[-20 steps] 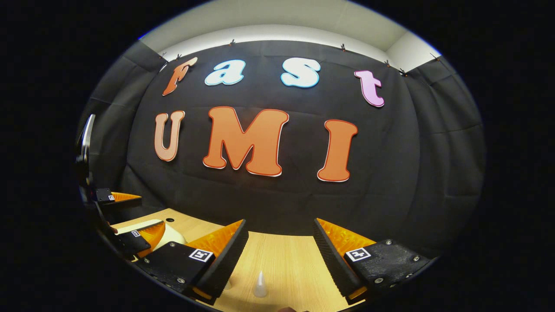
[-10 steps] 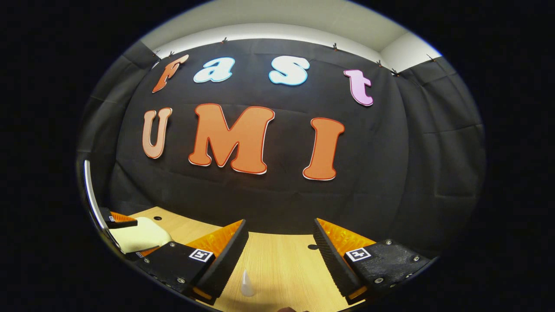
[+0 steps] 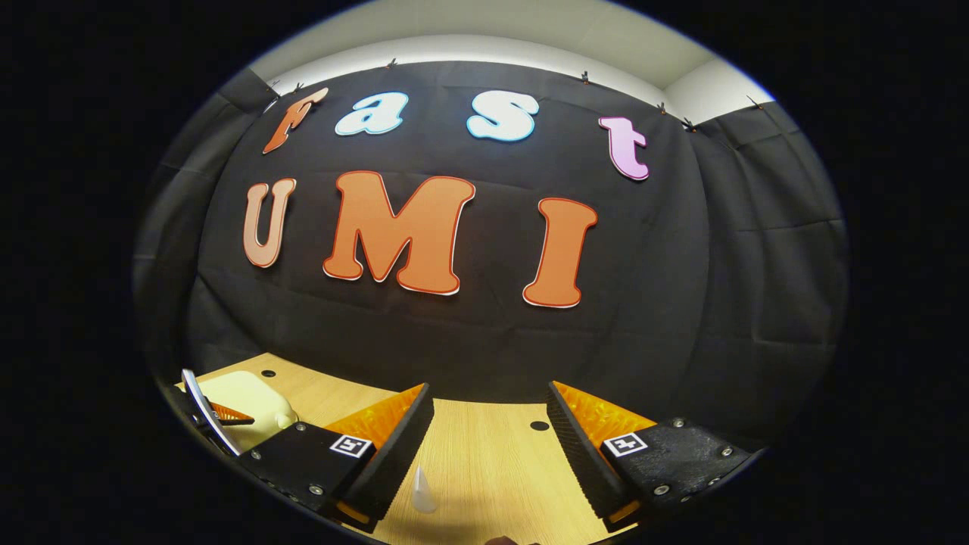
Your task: First open the suitcase, pack the skin care products into it, and then close the suitcase.
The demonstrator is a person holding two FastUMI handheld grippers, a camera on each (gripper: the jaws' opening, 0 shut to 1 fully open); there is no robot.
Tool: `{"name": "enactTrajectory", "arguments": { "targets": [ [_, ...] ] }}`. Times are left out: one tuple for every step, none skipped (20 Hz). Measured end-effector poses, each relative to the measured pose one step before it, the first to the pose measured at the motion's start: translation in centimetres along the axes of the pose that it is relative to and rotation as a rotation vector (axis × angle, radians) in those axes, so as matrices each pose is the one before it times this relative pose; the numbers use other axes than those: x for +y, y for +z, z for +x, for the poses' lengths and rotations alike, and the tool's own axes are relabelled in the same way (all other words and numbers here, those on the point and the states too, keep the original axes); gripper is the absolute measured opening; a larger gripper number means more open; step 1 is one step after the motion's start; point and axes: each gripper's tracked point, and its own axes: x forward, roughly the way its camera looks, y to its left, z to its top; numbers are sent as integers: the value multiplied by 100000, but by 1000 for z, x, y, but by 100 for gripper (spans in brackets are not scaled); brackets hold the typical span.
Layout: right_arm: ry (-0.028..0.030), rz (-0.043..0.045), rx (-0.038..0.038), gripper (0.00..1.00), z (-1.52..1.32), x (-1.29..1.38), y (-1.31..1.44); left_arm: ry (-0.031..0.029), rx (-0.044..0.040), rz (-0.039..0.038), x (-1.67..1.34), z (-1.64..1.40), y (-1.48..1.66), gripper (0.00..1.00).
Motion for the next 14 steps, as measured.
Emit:
{"name": "enactTrajectory", "arguments": {
  "targets": [
    [-13, 77, 126, 95, 62, -37, -48, -1381, 1507, 1615, -127, 335, -362, 98],
    [-219, 134, -80, 95, 74, -46, -20, 4, 1269, 1427, -32, -115, -440, 98],
    [-317, 123, -68, 95, -28, -102, 30, -354, 1576, 1502, -68, 83, -402, 98],
    [-308, 165, -179, 95, -29, -69, 21, 862, 1054, 1233, 153, 10, -381, 98],
    [-196, 97, -1, 95, 79, -2, 61, 214, 972, 1321, 46, 136, -257, 98],
    [-129, 15, 85, 95, -96, -81, -136, 828, 932, 1663, 106, 10, -312, 98],
    [20, -57, 122, 95, -46, 20, -65, 1148, 31, 2937, 164, 41, 78, 96],
    [-35, -218, 82, 95, -5, -26, -31, 1150, -93, 3546, 302, 209, -50, 94],
    [139, -134, 29, 95, -11, 61, -4, 1305, 610, 3590, 389, 210, -148, 92],
    [-13, -121, -275, 95, -93, -20, 108, 969, 79, 3079, 251, -17, -67, 92],
    [62, -34, -289, 95, -49, 38, 143, 1204, 359, 2939, 319, 140, 44, 88],
    [-63, -29, -153, 95, 2, 46, -16, 992, 515, 2377, 200, 56, -90, 86],
    [138, 53, -362, 95, -52, 54, 140, 800, -1067, 1435, 250, 166, 207, 82],
    [134, -166, 7, 95, -25, -1, -113, 95, 190, 1490, 21, 388, 74, 78]
  ]
}}
